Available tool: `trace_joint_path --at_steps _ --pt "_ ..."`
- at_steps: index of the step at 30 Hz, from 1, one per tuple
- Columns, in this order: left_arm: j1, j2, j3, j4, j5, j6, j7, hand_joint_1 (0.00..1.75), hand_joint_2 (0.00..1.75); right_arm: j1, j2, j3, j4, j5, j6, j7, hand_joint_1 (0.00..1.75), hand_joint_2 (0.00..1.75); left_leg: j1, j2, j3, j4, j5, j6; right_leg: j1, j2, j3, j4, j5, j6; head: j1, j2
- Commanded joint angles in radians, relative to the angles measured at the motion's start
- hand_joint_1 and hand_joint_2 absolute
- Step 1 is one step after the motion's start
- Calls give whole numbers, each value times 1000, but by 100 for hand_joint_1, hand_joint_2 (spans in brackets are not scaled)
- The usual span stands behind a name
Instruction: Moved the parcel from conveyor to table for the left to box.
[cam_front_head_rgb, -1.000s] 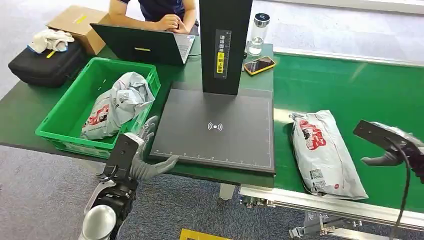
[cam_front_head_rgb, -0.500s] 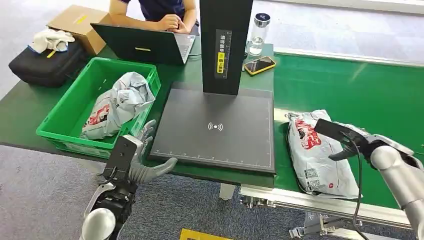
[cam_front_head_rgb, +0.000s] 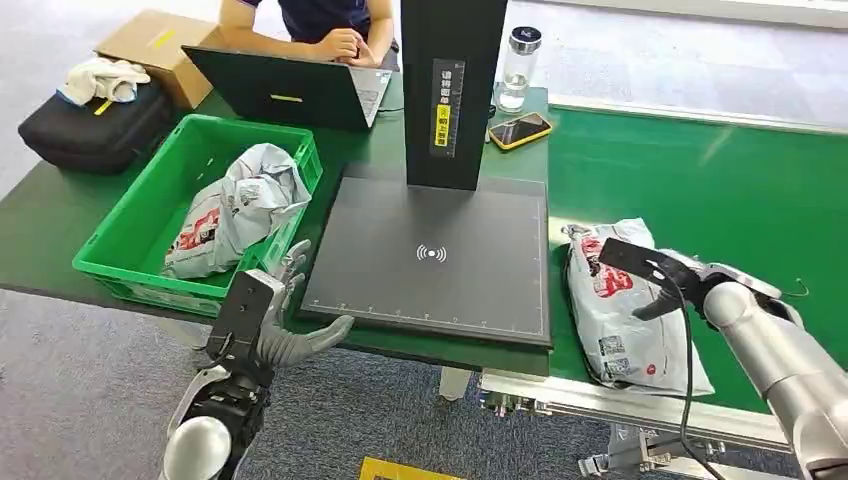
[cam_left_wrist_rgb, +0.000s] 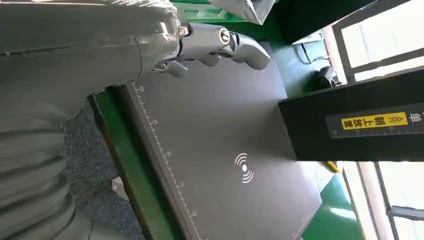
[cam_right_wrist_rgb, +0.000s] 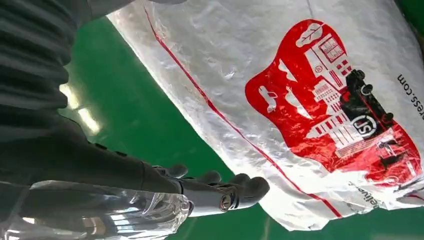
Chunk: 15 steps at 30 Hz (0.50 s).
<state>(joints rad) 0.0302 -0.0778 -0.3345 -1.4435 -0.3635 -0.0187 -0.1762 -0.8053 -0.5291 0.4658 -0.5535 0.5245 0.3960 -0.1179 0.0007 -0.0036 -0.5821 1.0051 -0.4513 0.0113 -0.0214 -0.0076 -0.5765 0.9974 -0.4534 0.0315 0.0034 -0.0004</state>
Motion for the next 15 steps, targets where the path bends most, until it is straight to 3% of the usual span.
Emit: trace_joint_path --at_steps 1,8,15 --pt "-15 29 -12 27 0 -2 5 0 175 -60 57 47 87 18 0 26 0 175 1 4 4 -2 -1 -1 1 4 3 -2 0 -2 0 0" --pt "-25 35 -17 30 -1 4 12 0 175 -124 69 91 103 39 48 45 0 175 0 4 2 -1 -1 -1 0 4 0 0 0 -2 0 0" --pt "-25 34 -22 30 0 7 14 0 175 -108 83 125 101 37 64 27 0 175 1 4 4 -2 -1 -1 1 4 3 -2 1 -3 0 0"
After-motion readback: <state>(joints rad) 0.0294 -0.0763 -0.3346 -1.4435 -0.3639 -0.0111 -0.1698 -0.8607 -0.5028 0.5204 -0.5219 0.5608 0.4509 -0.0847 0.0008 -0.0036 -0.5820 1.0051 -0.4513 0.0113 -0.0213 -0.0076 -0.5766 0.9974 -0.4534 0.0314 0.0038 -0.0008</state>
